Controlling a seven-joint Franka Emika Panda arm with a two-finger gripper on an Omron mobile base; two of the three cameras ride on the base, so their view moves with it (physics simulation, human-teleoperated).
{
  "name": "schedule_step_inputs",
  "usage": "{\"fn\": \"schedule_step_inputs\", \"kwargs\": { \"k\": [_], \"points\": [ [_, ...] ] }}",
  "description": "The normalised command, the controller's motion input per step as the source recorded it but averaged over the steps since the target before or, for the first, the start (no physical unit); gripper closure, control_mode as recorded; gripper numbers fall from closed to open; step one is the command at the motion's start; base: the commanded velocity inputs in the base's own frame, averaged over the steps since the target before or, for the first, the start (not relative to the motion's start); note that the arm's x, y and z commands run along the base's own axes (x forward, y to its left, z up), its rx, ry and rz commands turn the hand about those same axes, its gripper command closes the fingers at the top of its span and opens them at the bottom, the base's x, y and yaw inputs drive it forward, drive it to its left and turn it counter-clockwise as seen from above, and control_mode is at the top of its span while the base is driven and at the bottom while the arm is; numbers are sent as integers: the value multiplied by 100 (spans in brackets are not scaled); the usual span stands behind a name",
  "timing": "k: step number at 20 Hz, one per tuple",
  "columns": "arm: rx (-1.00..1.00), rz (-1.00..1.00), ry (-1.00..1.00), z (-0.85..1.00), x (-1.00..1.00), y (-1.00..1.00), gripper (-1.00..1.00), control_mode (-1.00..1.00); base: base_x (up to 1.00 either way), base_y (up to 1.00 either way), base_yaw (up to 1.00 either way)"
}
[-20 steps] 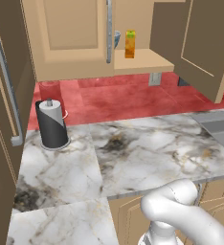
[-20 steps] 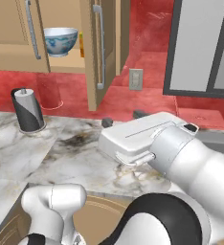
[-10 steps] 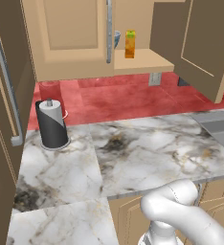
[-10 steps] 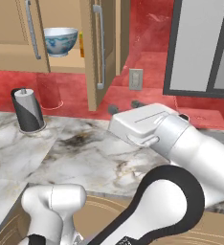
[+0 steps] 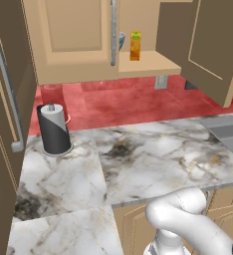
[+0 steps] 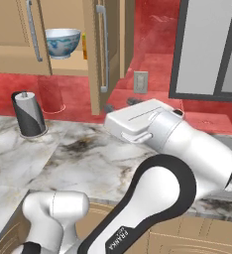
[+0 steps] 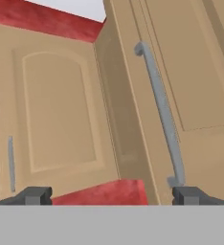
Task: Pick the mug and place it in the sink. Pick the bowl and place it in the open cabinet and then close the cabinet.
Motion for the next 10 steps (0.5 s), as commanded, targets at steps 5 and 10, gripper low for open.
{"fn": "schedule_step_inputs", "kwargs": {
  "k": [5,10],
  "points": [
    [-1,0,-5,0,3,13,-100,-100,0,0,0],
    [0,0,-4,0,1,0,-100,-100,0,0,0]
  ]
}}
